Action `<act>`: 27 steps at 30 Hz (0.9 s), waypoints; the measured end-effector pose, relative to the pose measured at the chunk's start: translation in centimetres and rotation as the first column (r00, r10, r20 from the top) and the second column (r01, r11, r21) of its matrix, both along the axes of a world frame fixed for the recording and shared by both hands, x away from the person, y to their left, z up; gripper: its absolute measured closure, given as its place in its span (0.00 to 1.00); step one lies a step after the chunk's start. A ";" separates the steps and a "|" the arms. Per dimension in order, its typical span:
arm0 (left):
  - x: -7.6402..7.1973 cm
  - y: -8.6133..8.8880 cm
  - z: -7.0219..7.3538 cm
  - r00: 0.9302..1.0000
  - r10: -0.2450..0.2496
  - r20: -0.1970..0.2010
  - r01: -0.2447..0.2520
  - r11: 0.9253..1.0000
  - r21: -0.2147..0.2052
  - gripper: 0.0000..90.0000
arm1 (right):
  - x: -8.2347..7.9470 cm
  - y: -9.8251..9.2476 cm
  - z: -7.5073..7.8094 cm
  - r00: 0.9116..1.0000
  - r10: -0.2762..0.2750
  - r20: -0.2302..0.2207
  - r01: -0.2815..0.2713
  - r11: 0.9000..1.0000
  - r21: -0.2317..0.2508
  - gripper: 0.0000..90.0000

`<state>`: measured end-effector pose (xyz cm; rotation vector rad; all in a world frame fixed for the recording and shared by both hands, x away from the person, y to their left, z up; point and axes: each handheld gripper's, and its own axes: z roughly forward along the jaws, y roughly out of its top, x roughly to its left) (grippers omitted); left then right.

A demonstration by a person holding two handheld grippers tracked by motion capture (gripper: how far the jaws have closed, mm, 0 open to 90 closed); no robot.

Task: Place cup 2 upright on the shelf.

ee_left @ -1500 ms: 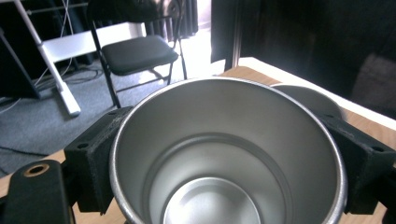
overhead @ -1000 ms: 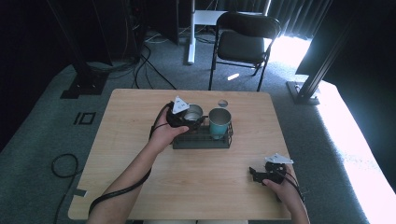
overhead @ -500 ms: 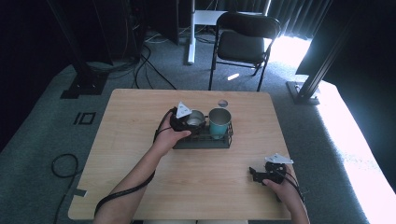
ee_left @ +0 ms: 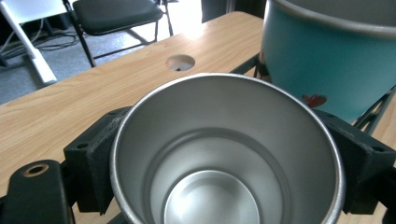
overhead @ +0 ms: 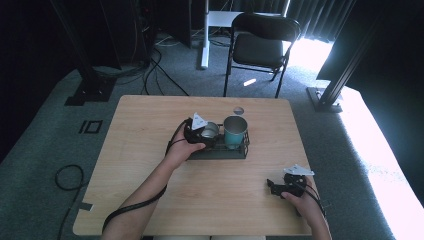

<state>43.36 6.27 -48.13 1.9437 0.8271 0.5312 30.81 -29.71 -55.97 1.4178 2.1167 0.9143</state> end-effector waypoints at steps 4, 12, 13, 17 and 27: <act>0.0 0.2 0.0 1.000 0.018 0.006 -0.018 1.000 -0.005 0.12 | 0.0 0.0 0.0 1.000 0.000 0.000 0.000 1.000 0.000 0.12; -0.5 0.7 0.8 1.000 0.019 -0.009 -0.020 0.999 -0.029 0.09 | 0.0 0.0 0.0 1.000 0.000 0.000 0.000 1.000 -0.001 0.12; -0.5 0.8 0.9 1.000 0.027 -0.010 -0.028 0.999 -0.030 0.09 | 0.0 0.0 0.0 1.000 -0.001 0.000 0.001 1.000 -0.002 0.12; -1.0 1.2 1.1 0.999 0.033 -0.025 -0.034 0.998 -0.054 0.09 | 0.0 0.0 0.0 1.000 -0.001 0.000 0.001 1.000 -0.002 0.12; -1.9 2.5 1.4 0.999 0.035 -0.030 -0.037 0.998 -0.053 0.09 | 0.0 0.0 0.0 1.000 -0.001 0.000 0.001 1.000 -0.002 0.12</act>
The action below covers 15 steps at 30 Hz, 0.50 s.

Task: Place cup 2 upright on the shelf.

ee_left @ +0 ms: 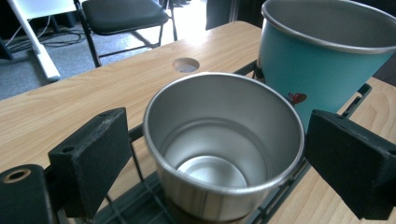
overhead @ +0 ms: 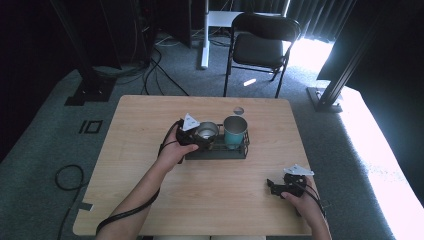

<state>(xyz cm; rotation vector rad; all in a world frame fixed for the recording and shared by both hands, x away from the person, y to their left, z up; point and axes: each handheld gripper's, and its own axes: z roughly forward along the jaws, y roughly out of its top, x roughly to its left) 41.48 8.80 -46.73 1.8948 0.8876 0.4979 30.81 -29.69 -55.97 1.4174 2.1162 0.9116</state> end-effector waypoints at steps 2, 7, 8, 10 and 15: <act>-0.1 0.3 0.0 1.000 0.001 -0.001 -0.001 1.000 -0.001 0.09 | 0.0 0.0 0.0 1.000 0.000 0.000 0.000 1.000 0.000 0.12; -0.5 1.0 -0.1 1.000 0.008 -0.013 -0.008 1.000 0.004 0.09 | 0.0 0.0 0.0 1.000 0.000 0.000 0.000 1.000 0.000 0.12; -0.6 1.2 -0.2 1.000 0.009 -0.013 -0.009 1.000 0.002 0.09 | 0.0 0.0 0.0 1.000 0.000 0.000 0.000 1.000 0.000 0.12; -0.9 1.4 -0.1 1.000 0.010 -0.009 -0.010 1.000 0.005 0.09 | 0.0 0.0 0.0 1.000 0.000 0.000 0.000 1.000 0.000 0.12; -1.4 2.0 0.1 1.000 0.013 -0.001 -0.013 1.000 -0.003 0.09 | 0.0 0.0 0.0 1.000 0.000 0.000 0.000 1.000 0.000 0.12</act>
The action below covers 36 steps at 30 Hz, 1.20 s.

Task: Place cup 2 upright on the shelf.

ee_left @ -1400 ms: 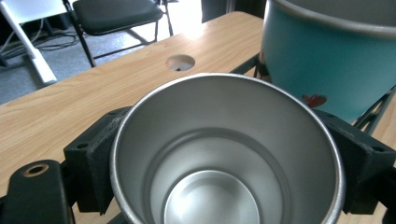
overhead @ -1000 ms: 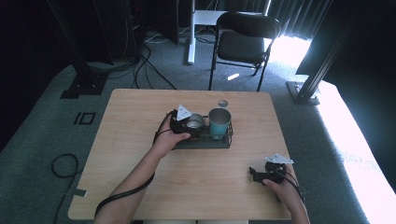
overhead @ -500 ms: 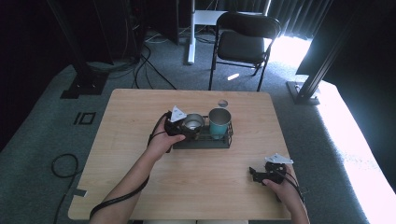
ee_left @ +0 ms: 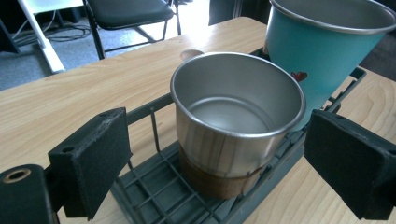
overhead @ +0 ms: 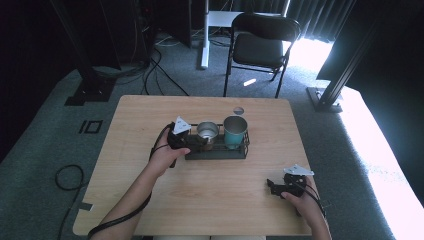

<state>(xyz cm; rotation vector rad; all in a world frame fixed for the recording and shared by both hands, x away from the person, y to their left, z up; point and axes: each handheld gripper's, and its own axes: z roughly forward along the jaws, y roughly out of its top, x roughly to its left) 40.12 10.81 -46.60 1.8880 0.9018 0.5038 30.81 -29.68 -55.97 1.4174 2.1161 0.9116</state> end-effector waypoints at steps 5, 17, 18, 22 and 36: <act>-0.9 0.9 0.5 1.000 0.003 0.014 -0.003 1.000 -0.004 0.09 | 0.0 0.0 0.0 1.000 0.000 0.000 0.000 1.000 0.000 0.12; -2.3 3.5 0.1 0.999 0.031 0.011 -0.031 0.999 0.008 0.09 | 0.0 0.0 0.0 1.000 0.000 0.000 0.000 1.000 0.000 0.12; -2.4 3.7 0.1 0.999 0.033 0.011 -0.034 0.999 0.011 0.09 | 0.0 0.0 0.0 1.000 0.000 0.000 0.000 1.000 0.000 0.12; -2.9 4.4 -0.3 0.999 0.047 0.005 -0.047 0.999 0.010 0.09 | 0.0 0.0 0.0 1.000 0.000 0.000 0.000 1.000 0.000 0.12; -4.9 7.2 -2.8 0.995 0.098 -0.031 -0.097 0.995 0.021 0.09 | 0.0 0.0 0.0 1.000 0.000 0.000 0.000 1.000 0.000 0.12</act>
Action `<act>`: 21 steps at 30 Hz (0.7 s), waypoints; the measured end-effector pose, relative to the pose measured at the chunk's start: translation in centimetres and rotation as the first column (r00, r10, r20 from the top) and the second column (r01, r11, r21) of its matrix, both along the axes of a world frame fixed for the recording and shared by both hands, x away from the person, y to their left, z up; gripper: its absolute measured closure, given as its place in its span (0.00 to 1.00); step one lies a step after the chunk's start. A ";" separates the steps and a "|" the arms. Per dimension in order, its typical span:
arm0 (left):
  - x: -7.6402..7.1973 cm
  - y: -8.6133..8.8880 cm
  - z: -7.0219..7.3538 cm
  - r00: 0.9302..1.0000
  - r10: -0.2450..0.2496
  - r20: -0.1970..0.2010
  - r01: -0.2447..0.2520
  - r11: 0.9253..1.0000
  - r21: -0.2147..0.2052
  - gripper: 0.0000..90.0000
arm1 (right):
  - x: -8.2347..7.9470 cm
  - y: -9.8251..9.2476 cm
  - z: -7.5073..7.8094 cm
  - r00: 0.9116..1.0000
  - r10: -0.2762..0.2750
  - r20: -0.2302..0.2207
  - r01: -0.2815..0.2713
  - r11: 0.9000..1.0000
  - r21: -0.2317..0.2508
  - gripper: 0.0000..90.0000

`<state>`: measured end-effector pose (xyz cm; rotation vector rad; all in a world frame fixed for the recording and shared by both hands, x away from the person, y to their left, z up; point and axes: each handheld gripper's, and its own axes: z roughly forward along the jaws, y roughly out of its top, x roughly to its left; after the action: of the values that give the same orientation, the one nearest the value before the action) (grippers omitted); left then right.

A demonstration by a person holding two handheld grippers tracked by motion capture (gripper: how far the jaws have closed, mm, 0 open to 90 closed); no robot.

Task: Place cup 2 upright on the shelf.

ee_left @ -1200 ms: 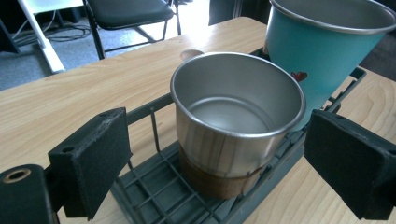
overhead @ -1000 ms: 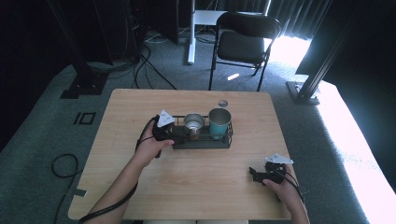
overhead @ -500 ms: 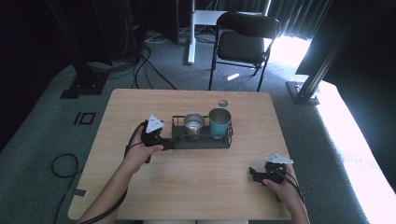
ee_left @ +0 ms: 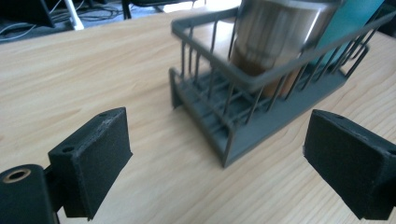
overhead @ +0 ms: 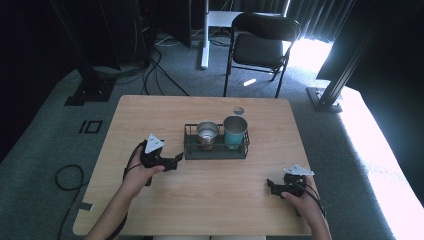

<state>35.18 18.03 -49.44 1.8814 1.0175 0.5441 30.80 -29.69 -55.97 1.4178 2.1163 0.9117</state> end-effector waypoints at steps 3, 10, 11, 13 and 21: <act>-0.5 0.8 -0.7 1.000 0.021 -0.008 -0.021 1.000 -0.004 0.09 | 0.0 0.0 0.0 1.000 0.000 0.000 0.000 1.000 0.000 0.12; -1.7 2.6 -1.7 0.998 0.068 -0.014 -0.067 0.998 0.017 0.09 | 0.0 0.0 0.0 1.000 0.000 0.000 0.000 1.000 0.000 0.12; -1.9 2.9 -1.8 0.997 0.077 -0.015 -0.077 0.997 0.012 0.09 | 0.0 0.0 0.0 1.000 0.000 0.000 0.000 1.000 0.000 0.12; -2.2 3.4 -2.0 0.996 0.089 -0.019 -0.089 0.996 0.013 0.09 | 0.0 0.0 0.0 1.000 0.000 0.001 0.000 1.000 0.000 0.12; -3.5 5.0 -2.8 0.991 0.127 -0.031 -0.126 0.991 0.032 0.09 | 0.0 0.0 0.0 1.000 0.001 0.000 -0.001 1.000 -0.001 0.12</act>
<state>31.71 22.99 -52.21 1.8662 1.1620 0.6074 30.80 -29.69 -55.97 1.4162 2.1169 0.9113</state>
